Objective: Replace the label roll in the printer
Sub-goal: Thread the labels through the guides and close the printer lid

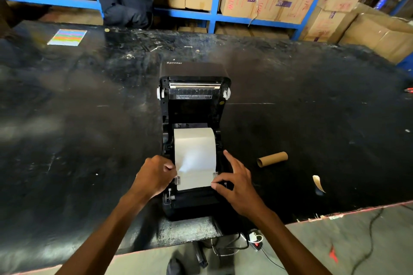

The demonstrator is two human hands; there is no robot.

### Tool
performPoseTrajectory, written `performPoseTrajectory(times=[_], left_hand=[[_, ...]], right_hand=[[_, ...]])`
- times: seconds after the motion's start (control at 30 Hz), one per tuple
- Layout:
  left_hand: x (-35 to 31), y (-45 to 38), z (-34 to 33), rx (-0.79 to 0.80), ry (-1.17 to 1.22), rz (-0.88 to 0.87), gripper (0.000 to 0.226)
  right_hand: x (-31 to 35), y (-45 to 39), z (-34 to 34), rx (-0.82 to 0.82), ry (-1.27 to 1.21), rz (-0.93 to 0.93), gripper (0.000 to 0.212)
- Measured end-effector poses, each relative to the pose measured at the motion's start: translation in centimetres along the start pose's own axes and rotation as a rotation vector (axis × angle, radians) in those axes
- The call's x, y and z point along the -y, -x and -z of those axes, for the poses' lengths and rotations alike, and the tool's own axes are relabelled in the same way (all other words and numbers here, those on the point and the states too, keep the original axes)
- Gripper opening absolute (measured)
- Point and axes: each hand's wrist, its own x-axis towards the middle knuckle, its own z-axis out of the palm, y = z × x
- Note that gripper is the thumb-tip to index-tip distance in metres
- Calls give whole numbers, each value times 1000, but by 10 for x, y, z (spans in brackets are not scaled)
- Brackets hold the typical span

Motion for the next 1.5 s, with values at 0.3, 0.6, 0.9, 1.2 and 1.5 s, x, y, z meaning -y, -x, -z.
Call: performPoseTrajectory(times=[0.3,0.6,0.9,1.2,1.5], left_hand=[[0,40,-2,12,-126,-331,21],[-2,75,-18,-92,-180,-315,16],[-2,118,-27,-93,-168,-245,18],[-4,143,-40,-93,-164,-171,21],[1,151,-47,-106,-29,-79,24]], right_hand=[[-5,5,-13,-99,35,112,31],[-4,31,-14,-87,76,117,46],[-3,68,-18,-66,116,168,43],[-6,86,-20,-26,130,160,26],[-9,88,-13,40,162,221,26]])
